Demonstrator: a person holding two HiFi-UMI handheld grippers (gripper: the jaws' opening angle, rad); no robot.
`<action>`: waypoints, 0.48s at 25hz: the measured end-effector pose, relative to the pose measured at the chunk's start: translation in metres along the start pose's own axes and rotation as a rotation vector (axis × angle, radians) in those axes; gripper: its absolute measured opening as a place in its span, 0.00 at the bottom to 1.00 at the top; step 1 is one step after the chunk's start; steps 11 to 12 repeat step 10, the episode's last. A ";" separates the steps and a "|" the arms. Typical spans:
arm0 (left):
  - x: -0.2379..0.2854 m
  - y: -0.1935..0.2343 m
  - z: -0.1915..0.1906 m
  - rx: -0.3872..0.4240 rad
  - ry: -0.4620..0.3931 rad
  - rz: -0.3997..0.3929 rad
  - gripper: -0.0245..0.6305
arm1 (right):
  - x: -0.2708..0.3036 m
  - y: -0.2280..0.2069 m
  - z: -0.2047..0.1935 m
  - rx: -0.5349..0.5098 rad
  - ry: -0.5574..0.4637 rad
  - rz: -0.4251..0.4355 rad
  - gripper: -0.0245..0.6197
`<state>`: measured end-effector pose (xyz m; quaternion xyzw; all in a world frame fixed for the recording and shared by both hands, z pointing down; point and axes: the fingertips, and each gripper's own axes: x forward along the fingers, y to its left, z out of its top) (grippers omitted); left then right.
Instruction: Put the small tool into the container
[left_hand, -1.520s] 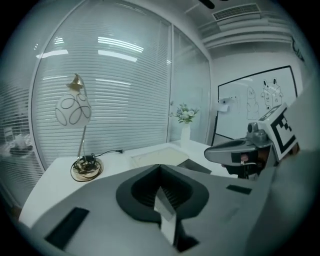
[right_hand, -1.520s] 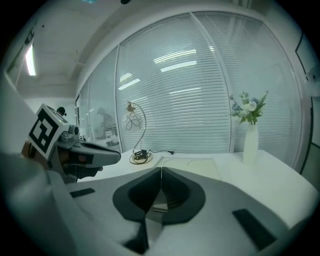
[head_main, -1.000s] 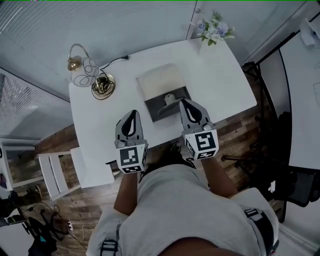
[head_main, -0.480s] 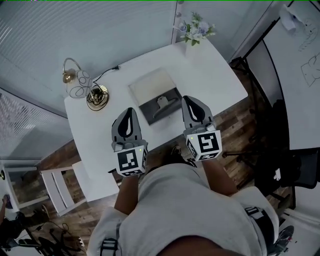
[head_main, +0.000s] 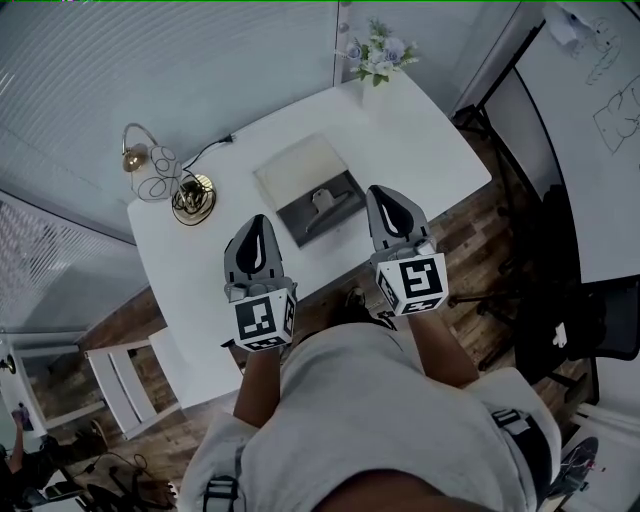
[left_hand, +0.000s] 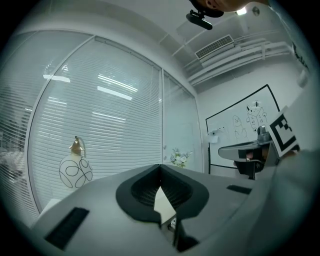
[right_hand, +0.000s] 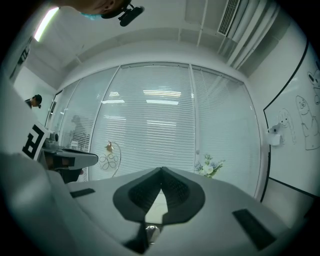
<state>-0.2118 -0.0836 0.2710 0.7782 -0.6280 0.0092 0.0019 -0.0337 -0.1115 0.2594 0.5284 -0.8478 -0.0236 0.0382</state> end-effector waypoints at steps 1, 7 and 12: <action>-0.001 -0.002 0.000 0.001 0.001 -0.006 0.07 | -0.001 0.001 0.000 0.000 -0.001 0.001 0.08; -0.003 0.003 -0.006 0.013 0.027 0.007 0.07 | -0.002 0.007 -0.001 -0.006 0.003 0.011 0.08; -0.002 0.007 -0.005 0.023 0.024 0.016 0.07 | -0.001 0.006 -0.001 -0.011 -0.001 0.006 0.08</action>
